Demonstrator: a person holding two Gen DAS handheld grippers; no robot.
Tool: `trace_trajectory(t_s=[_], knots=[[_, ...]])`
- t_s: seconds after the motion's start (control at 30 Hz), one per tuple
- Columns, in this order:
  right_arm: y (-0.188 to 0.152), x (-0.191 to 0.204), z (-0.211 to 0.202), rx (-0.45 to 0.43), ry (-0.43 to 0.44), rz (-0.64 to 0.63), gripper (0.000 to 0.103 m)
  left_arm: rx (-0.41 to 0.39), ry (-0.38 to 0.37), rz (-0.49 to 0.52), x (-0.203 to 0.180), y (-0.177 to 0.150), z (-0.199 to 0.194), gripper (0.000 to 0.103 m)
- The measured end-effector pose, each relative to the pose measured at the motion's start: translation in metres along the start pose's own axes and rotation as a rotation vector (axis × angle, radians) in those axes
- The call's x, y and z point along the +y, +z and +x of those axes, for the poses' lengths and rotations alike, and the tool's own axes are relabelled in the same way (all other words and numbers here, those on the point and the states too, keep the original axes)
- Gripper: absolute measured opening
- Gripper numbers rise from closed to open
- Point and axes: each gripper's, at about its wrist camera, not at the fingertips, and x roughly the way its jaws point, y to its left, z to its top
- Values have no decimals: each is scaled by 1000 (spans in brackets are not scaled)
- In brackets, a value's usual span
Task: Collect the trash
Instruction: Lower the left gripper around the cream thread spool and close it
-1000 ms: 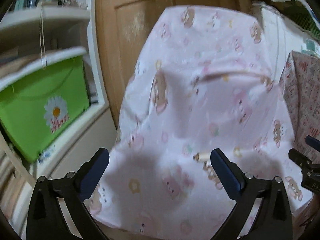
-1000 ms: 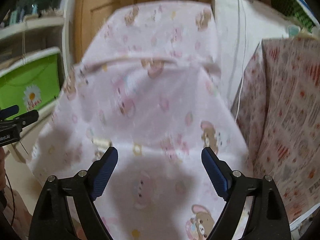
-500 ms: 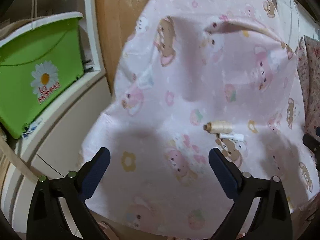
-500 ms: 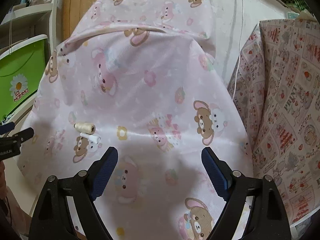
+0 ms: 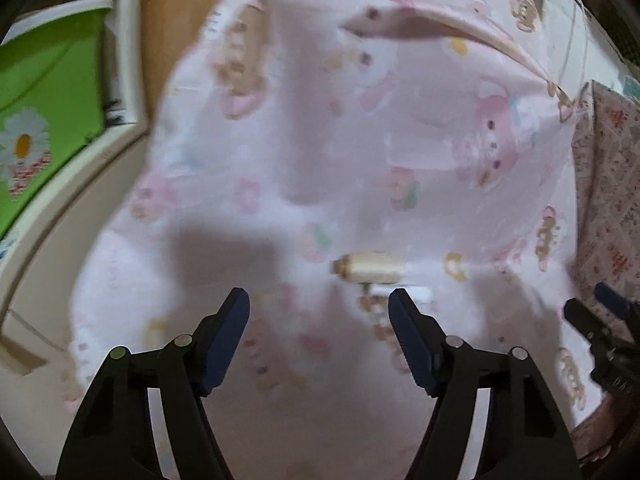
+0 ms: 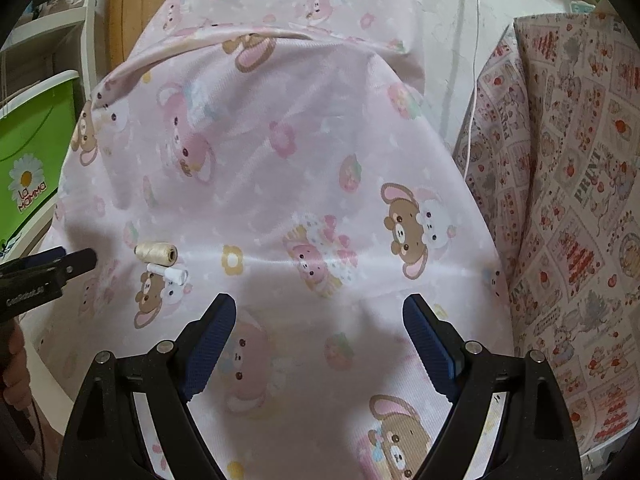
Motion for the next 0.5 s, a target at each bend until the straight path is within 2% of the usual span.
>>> trace_trajectory(t_s=[0.13, 0.27, 0.37, 0.5], knots=[[2, -3, 2, 7, -2, 14, 87, 35, -33, 33, -19, 7, 20, 71], [2, -4, 3, 6, -14, 15, 87, 47, -17, 54, -30, 13, 36, 71], [3, -6, 4, 9, -20, 21, 87, 60, -31, 34, -34, 15, 45, 71], [3, -13, 5, 16, -19, 50, 87, 67, -11, 33, -37, 16, 55, 71]])
